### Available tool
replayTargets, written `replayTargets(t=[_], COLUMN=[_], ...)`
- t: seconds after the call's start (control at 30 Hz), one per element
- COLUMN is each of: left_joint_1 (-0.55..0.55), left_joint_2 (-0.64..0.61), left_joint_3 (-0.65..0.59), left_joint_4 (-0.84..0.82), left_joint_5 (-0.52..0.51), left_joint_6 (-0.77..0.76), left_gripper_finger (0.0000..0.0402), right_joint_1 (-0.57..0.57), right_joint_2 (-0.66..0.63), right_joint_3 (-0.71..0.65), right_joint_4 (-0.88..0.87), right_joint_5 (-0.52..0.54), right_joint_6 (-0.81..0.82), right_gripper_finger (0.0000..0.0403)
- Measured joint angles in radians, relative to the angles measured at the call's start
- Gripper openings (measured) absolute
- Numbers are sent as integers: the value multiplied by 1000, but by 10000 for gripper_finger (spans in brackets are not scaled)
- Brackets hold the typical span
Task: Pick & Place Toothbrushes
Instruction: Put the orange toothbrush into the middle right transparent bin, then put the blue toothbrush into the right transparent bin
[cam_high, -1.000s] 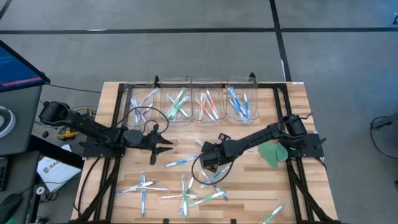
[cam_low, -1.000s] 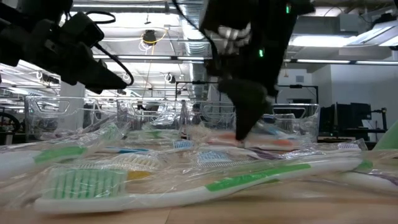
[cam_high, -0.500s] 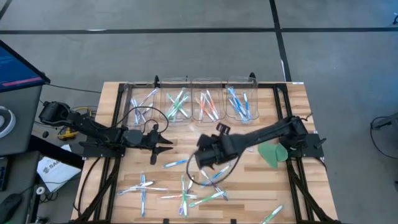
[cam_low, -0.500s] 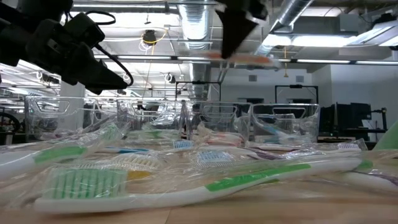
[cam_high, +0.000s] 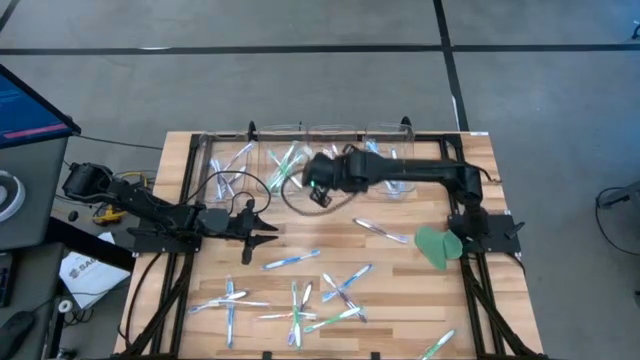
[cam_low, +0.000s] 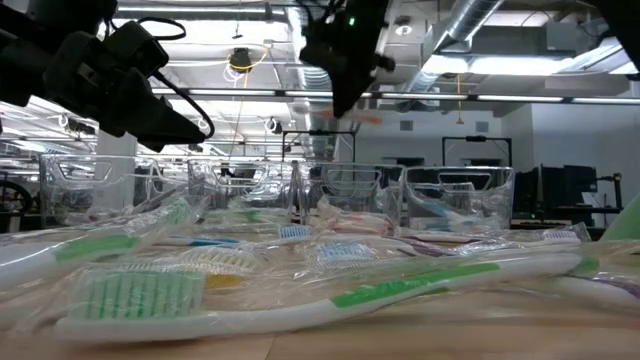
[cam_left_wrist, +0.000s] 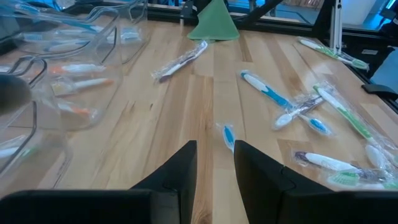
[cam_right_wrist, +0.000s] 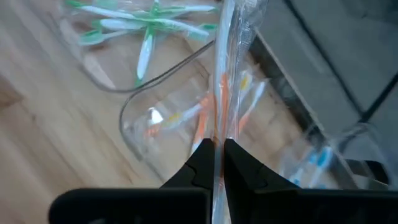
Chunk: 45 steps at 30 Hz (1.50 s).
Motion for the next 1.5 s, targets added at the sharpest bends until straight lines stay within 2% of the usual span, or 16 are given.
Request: replayTargets(t=[0.2,0.33,0.5,0.67,0.83,0.97,1.4,1.5], left_joint_1=[0,0,0,0,0,0,0,0], left_joint_2=[0,0,0,0,0,0,0,0], left_joint_3=[0,0,0,0,0,0,0,0], left_joint_4=[0,0,-1,-1,-1,-1,0,0], left_joint_5=[-3,-3,-3,-3,-2,2,1,1], left_joint_6=[0,0,0,0,0,0,-1,0], left_gripper_finger=[99,99,99,99,99,99,99,99], right_joint_1=[-123,-181,-211,-210,-194,-165,6,46], right_joint_2=[-3,-2,-2,-3,-3,-6,-6,-6], right_joint_3=[-69,-143,-214,-222,-196,-145,-73,-73], right_joint_4=[120,183,237,240,214,140,-31,-84], right_joint_5=[-122,-164,-170,-169,-168,-173,-159,-105], right_joint_6=[-17,-17,14,16,16,15,-7,25], right_gripper_finger=[8,16,63,125,188,214,228,228])
